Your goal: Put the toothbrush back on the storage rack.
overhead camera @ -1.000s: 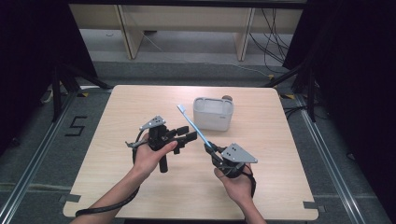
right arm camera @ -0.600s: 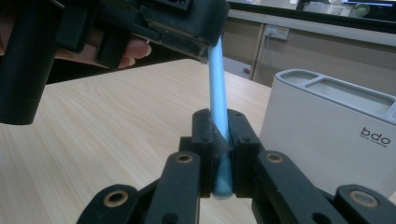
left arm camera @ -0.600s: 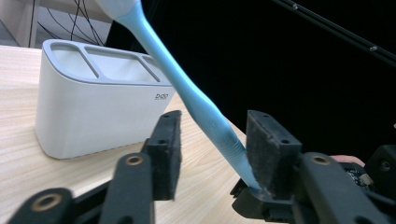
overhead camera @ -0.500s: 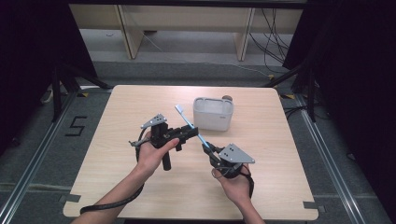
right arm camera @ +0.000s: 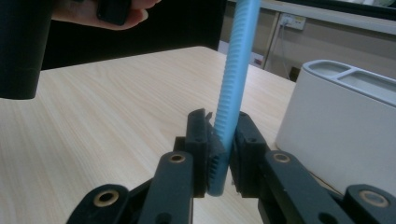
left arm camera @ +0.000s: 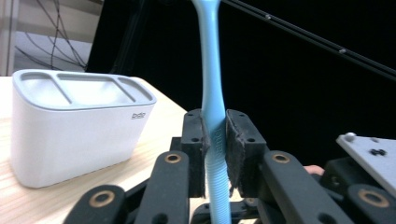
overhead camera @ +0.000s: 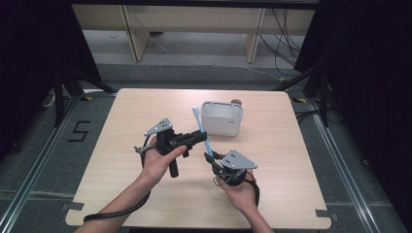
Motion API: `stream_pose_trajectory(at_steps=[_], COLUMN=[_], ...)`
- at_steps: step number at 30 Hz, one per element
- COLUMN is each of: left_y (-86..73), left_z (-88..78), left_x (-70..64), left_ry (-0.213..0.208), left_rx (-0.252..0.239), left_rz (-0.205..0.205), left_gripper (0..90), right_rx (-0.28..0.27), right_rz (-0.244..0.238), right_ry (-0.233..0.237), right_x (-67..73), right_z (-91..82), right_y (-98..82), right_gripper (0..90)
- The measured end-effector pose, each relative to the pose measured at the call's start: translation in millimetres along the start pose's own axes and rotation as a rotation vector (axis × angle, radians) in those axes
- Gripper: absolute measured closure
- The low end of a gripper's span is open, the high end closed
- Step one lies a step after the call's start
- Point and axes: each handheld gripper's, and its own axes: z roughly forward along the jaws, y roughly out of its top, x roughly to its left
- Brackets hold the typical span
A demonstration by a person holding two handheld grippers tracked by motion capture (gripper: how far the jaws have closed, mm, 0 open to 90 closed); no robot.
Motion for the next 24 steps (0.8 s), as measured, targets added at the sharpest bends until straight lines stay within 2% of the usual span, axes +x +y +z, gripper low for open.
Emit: stream_pose_trajectory(at_steps=[1, 2, 3, 4, 5, 6, 7, 8, 9, 11, 12, 13, 14, 15, 16, 17, 19, 20, 22, 23, 24], left_y=[0.0, 0.3, 0.3, 0.6, 1.2, 1.6, 1.6, 2.9, 3.6, 4.8, 5.1, 5.1, 5.2, 5.0, 4.7, 4.7, 3.7, 3.7, 1.7, 1.7, 0.6], left_z=[0.3, 0.7, 0.7, 1.0, 0.8, 0.5, 0.5, -0.8, -1.6, -3.8, -4.8, -4.8, -7.1, -8.1, -8.8, -8.8, -10.6, -10.6, -11.6, -11.6, -12.0], left_x=[-1.4, -4.4, -4.4, -6.3, -7.2, -7.9, -7.9, -8.6, -8.4, -7.1, -6.1, -6.1, -3.7, -2.5, -1.8, -1.8, 0.2, 0.2, 0.6, 0.6, 0.7], left_ry=[-0.005, -0.004, -0.004, -0.005, -0.001, 0.007, 0.007, 0.028, 0.039, 0.07, 0.087, 0.087, 0.119, 0.13, 0.139, 0.139, 0.16, 0.16, 0.177, 0.177, 0.186], left_rx=[-0.001, 0.006, 0.006, 0.01, 0.014, 0.016, 0.016, 0.017, 0.017, 0.019, 0.019, 0.019, 0.019, 0.017, 0.015, 0.015, 0.011, 0.011, 0.01, 0.01, 0.012], left_rz=[0.009, 0.033, 0.033, 0.052, 0.071, 0.08, 0.08, 0.107, 0.118, 0.146, 0.16, 0.16, 0.185, 0.195, 0.201, 0.201, 0.227, 0.227, 0.243, 0.243, 0.257], left_gripper=[78.9, 79.6, 79.7, 79.8, 79.8, 79.9, 79.9, 79.9, 79.9, 79.9, 79.9, 79.9, 79.9, 79.9, 79.9, 79.9, 79.9, 79.8, 79.8, 79.8, 79.8], right_rx=[0.0, -0.004, -0.004, 0.005, 0.008, 0.009, 0.009, 0.02, 0.026, 0.041, 0.032, 0.032, 0.037, 0.045, 0.037, 0.049, 0.047, 0.047, 0.047, 0.046, 0.029], right_rz=[0.0, -0.021, -0.021, -0.046, -0.05, -0.033, -0.033, -0.02, -0.021, 0.011, -0.024, -0.024, 0.01, 0.008, 0.018, 0.007, 0.022, 0.023, 0.027, 0.051, 0.04], right_ry=[0.0, 0.002, 0.002, 0.01, 0.016, 0.008, 0.008, -0.001, -0.004, 0.006, -0.021, -0.021, -0.018, -0.027, -0.018, -0.041, -0.029, -0.048, -0.05, -0.055, -0.04], right_x=[0.0, 1.3, 1.3, 1.4, 1.9, 3.6, 3.6, 3.4, 2.3, 1.6, -1.7, -1.7, -2.8, -4.0, -4.5, -5.6, -6.4, -6.8, -8.0, -7.1, -9.2], right_z=[0.0, 2.3, 2.3, 3.2, 3.7, 4.8, 4.8, 4.2, 3.2, 1.9, 0.4, 0.4, -2.4, -4.4, -4.7, -6.7, -7.1, -8.5, -10.1, -11.5, -10.9], right_y=[0.0, 1.1, 1.1, 2.6, 3.1, 3.1, 3.1, 2.6, 2.3, 1.0, 1.0, 1.0, -0.7, -1.3, -2.4, -2.9, -4.8, -5.6, -6.1, -6.1, -5.7], right_gripper=[78.9, 77.3, 77.3, 72.2, 69.1, 63.7, 63.7, 58.4, 57.0, 52.8, 51.6, 51.6, 49.4, 48.7, 48.1, 47.7, 47.2, 46.8, 46.6, 46.5, 46.5])
